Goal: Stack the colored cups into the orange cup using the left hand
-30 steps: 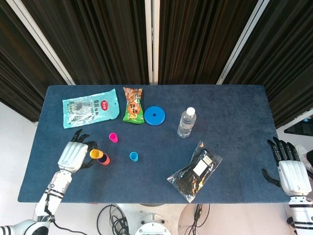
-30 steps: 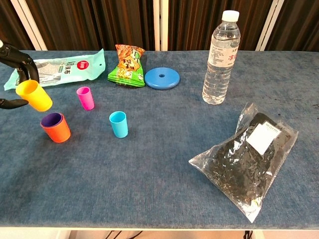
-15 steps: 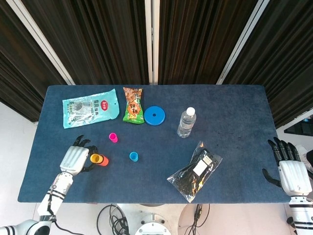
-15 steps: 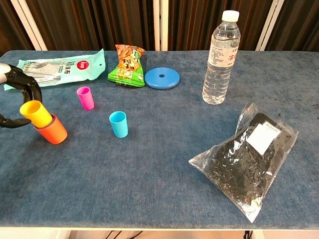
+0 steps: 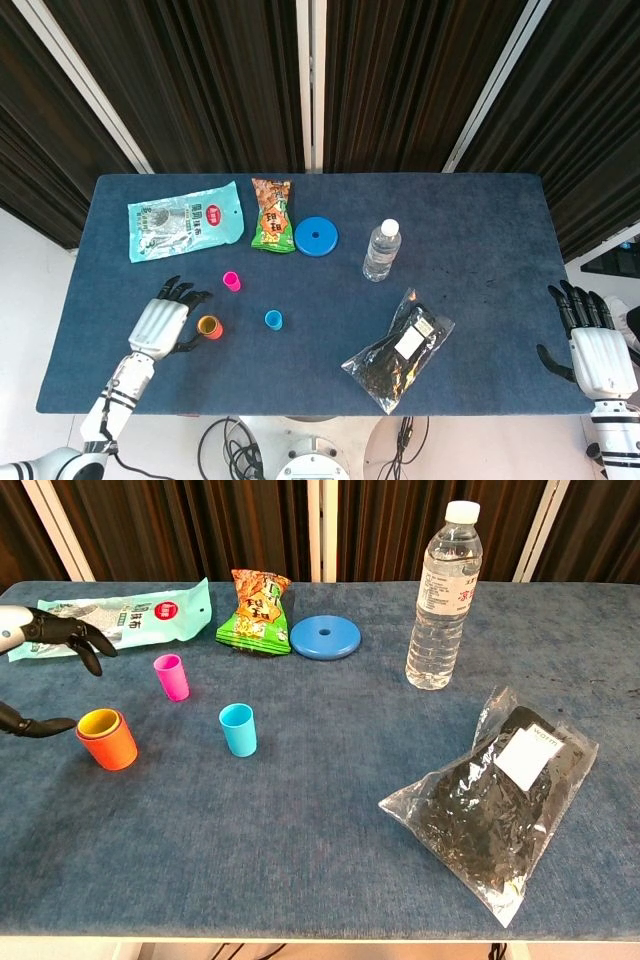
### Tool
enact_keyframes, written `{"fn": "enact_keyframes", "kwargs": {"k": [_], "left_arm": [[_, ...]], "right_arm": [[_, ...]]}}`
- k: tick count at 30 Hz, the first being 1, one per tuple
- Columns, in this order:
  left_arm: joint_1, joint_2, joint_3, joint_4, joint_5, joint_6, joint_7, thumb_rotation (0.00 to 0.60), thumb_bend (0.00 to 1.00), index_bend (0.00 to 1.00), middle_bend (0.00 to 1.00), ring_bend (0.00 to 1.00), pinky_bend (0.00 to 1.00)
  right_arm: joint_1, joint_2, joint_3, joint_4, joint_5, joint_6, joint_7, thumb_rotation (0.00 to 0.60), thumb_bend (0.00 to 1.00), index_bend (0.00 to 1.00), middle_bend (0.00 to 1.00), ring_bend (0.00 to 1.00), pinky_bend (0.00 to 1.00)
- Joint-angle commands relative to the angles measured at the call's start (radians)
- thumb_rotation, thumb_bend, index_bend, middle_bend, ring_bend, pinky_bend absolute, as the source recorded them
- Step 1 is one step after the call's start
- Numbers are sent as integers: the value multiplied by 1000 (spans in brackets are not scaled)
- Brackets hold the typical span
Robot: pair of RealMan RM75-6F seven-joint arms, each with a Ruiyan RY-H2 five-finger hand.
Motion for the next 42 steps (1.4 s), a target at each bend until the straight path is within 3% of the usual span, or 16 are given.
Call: {"fn": "enact_keyframes", "kwargs": {"k": [1, 10, 22, 32, 42], "left_arm": [[-11, 5, -19, -30, 21, 5, 2, 600, 253, 230, 283, 108, 47], [-118, -53, -77, -128, 38, -87, 119, 600, 240, 278, 329, 109, 47], [-217, -266, -110, 74, -76, -175, 264, 600, 227, 266, 301, 84, 36], [-230, -288, -96, 130, -142, -187, 322, 600, 227, 294, 320, 83, 35], [-234, -288, -93, 138, -134, -187, 271, 600, 227, 380, 415, 105, 38]], "right_arm": [[0, 1, -1, -1, -3, 2, 0, 600, 236, 0, 0, 0, 0], [-2, -10, -6, 2, 0, -3, -7, 600, 236, 0, 0, 0, 0], [-12, 3, -8, 15, -2, 9, 30, 600, 237, 0, 0, 0, 0], [-5, 1, -4, 31, 10, -11, 46, 600, 237, 0, 0, 0, 0], [0, -3, 0, 35, 18, -19, 43, 600, 237, 0, 0, 0, 0]]}}
